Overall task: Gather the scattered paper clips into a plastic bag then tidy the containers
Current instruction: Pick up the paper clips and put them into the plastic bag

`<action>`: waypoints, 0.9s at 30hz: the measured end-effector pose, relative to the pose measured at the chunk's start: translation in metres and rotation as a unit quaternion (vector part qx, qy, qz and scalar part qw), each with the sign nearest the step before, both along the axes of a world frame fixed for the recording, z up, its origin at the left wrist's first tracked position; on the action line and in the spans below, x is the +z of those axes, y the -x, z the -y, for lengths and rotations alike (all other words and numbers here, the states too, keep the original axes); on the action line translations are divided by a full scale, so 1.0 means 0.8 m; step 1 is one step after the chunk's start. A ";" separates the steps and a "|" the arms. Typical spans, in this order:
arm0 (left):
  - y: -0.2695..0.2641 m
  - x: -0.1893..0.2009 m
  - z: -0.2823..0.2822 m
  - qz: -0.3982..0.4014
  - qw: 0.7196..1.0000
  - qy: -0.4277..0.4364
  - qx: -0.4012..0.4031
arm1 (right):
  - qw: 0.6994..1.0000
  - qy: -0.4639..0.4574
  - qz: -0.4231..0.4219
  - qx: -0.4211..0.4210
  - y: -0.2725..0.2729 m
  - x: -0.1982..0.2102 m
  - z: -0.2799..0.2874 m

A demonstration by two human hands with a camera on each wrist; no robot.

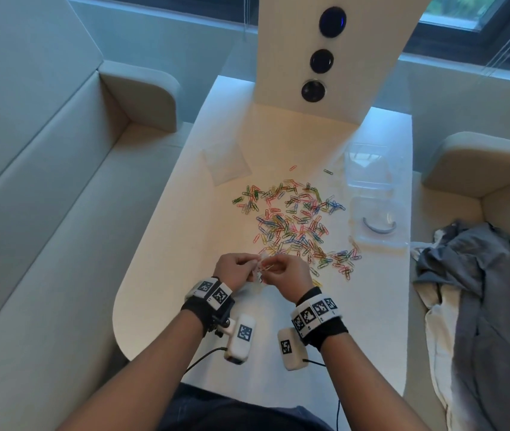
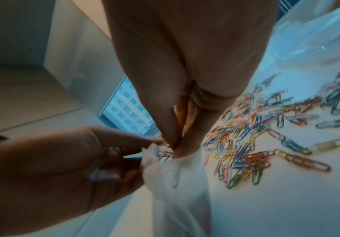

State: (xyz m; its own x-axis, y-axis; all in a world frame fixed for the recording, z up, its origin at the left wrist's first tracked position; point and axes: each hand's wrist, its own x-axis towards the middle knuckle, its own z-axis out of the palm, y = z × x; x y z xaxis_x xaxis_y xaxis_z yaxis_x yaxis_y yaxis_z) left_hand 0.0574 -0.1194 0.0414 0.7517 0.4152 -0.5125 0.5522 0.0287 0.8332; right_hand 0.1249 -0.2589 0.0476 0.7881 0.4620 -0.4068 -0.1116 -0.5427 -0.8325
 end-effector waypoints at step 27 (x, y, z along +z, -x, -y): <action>0.021 0.006 -0.045 0.004 0.997 0.041 0.059 | 0.925 0.364 0.078 -0.080 -0.139 -0.083 0.148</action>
